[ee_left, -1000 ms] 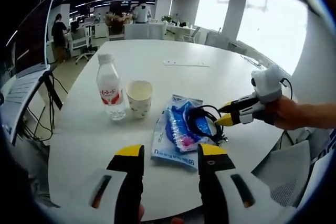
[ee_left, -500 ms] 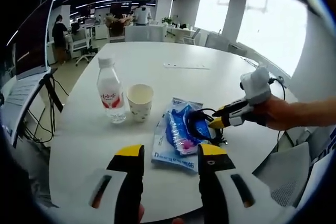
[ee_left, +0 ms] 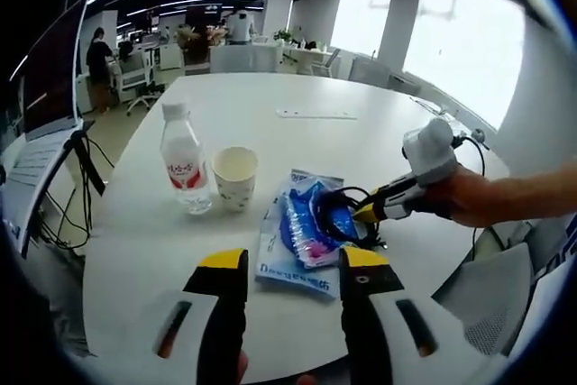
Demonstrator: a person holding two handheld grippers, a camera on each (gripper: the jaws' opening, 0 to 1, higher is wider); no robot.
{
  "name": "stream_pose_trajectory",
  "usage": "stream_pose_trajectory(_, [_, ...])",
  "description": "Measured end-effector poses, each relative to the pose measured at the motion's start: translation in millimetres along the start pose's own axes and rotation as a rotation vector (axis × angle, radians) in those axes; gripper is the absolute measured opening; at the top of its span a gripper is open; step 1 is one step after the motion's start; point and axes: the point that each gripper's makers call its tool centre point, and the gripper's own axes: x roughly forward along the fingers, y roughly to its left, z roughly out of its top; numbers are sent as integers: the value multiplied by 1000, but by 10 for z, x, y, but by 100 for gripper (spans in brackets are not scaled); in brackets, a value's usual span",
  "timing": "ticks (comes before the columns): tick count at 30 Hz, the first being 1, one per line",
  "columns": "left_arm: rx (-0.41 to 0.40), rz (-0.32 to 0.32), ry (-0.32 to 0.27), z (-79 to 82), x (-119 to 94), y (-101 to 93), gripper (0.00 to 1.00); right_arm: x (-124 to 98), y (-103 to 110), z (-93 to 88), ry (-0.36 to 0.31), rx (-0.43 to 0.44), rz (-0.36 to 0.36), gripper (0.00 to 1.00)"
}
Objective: Arrange the tabletop items into an orderly group along one side of the table until the central work area is clear of visible clutter.
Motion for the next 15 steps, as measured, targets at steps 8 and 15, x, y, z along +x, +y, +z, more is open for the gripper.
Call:
stream_pose_trajectory(8, [18, -11, 0, 54, 29, -44, 39, -72, -107, 75, -35, 35, -28, 6])
stream_pose_trajectory(15, [31, -28, -3, 96, 75, -90, 39, -160, -93, 75, -48, 42, -39, 5])
